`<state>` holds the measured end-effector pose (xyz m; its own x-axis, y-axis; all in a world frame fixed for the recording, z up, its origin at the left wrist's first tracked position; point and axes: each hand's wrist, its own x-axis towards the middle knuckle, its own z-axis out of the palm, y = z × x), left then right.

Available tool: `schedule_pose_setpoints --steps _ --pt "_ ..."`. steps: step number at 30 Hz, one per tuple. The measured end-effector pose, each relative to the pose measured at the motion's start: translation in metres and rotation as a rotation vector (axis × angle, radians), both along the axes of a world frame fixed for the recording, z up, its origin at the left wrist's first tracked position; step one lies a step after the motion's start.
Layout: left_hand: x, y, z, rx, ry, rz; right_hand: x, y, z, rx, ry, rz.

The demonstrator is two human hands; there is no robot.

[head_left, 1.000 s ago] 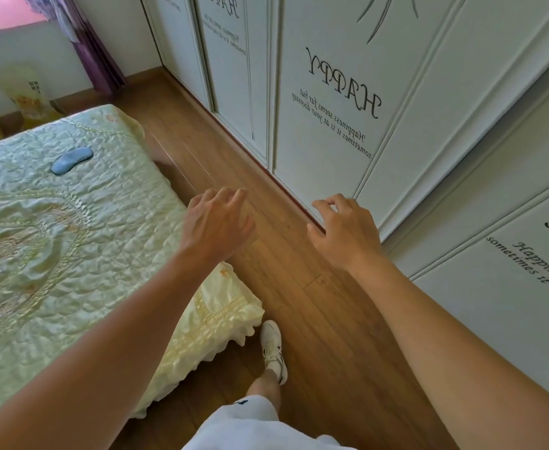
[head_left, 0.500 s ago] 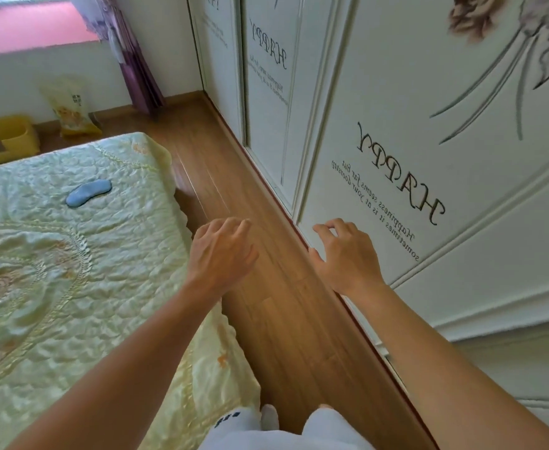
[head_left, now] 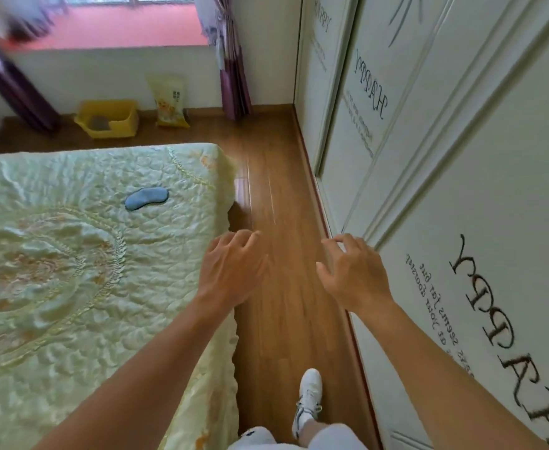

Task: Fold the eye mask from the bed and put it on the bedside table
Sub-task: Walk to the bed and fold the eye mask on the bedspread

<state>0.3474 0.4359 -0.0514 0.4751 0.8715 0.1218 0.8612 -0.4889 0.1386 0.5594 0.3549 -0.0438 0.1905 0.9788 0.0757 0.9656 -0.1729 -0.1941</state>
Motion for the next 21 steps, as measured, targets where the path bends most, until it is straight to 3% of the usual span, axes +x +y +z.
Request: schedule_pose_setpoints --steps 10,21 --pt "0.055 0.111 0.011 -0.034 0.002 0.254 0.063 0.172 0.007 -0.023 0.013 0.227" --pt "0.045 0.280 -0.015 -0.043 0.014 0.395 0.052 0.380 -0.005 -0.023 -0.037 0.372"
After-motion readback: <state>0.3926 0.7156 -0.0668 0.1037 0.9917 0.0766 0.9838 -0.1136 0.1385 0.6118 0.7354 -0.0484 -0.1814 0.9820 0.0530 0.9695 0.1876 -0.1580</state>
